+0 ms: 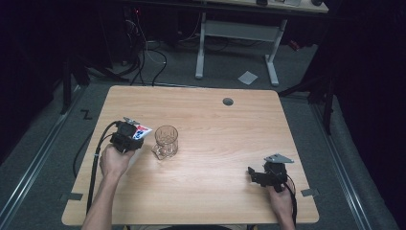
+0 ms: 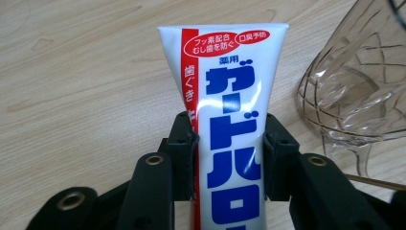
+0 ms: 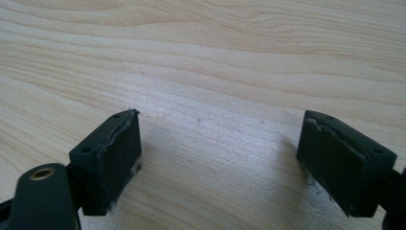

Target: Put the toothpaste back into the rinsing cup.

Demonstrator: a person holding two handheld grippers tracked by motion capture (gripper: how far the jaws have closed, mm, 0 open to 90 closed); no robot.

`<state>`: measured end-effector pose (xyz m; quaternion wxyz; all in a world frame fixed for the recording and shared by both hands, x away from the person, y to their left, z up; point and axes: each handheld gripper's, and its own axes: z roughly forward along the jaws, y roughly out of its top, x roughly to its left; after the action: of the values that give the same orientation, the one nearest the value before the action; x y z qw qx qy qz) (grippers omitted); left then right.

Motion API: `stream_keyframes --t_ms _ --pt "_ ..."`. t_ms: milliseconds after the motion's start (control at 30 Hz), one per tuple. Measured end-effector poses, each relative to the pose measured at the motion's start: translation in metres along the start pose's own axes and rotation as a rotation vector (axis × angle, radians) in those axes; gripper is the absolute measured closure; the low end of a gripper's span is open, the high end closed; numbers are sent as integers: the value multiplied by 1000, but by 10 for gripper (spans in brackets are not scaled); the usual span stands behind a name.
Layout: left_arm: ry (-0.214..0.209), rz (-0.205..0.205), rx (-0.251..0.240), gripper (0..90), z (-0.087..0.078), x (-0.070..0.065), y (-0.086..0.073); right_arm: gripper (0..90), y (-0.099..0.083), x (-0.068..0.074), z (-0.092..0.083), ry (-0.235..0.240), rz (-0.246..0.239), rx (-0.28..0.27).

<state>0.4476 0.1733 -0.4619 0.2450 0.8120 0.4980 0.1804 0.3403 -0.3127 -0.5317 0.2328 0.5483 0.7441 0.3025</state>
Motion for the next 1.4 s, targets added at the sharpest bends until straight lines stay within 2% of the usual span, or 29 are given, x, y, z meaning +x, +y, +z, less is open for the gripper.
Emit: stream_keyframes --t_ms 200,467,867,1267,1400 --pt "-19 -8 -34 636 -10 -1 0 151 0 0 0 0 0 0" --pt "-31 13 -72 636 -25 -6 -3 150 0 0 0 1 -2 0" --pt "-71 11 -134 636 -43 -11 -5 150 0 0 0 0 -2 -1" --pt "-86 18 -182 635 -59 -18 1 150 0 0 0 0 -1 0" --pt "-108 15 -201 635 -63 -20 3 150 0 0 0 0 -1 0"
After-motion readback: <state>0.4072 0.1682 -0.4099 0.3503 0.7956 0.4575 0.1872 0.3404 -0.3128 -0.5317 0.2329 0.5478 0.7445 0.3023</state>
